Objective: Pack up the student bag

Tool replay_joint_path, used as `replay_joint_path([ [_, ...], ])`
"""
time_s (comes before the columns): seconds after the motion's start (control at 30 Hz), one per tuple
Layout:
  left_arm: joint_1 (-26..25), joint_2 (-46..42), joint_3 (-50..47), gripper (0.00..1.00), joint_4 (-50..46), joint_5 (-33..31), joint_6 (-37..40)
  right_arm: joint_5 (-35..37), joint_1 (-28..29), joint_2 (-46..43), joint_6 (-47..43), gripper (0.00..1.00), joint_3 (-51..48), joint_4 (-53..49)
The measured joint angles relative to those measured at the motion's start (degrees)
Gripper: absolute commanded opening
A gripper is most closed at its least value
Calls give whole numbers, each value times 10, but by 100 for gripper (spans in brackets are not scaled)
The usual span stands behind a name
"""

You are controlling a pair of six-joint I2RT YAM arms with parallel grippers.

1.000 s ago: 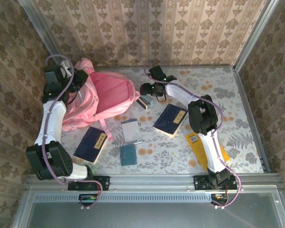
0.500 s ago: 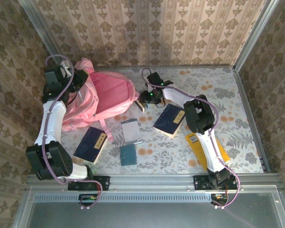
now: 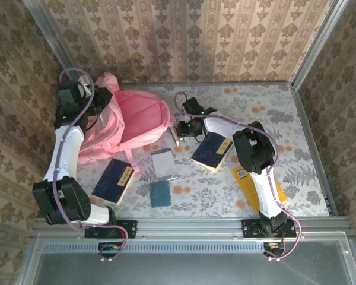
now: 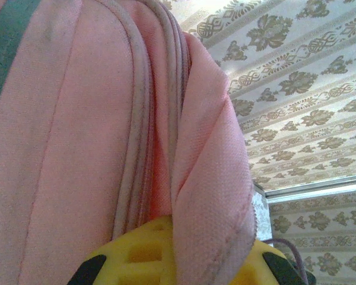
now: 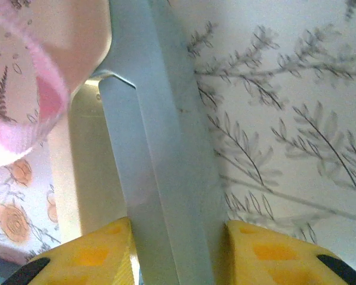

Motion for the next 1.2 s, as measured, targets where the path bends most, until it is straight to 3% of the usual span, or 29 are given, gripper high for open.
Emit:
replay_joint_path([
  [0.43, -101, -16, -4, 0, -40, -20, 37, 63, 24, -170, 109, 36, -266, 102],
  [0.63, -122, -49, -11, 0, -60, -17, 42, 82, 63, -220, 146, 57, -334, 111],
  [0.87, -122, -59, -10, 0, -77, -24, 63, 85, 65, -219, 109, 72, -312, 65],
  [1.2, -108, -80, -10, 0, -100, -43, 78, 4, 37, -206, 38, 52, -297, 67],
])
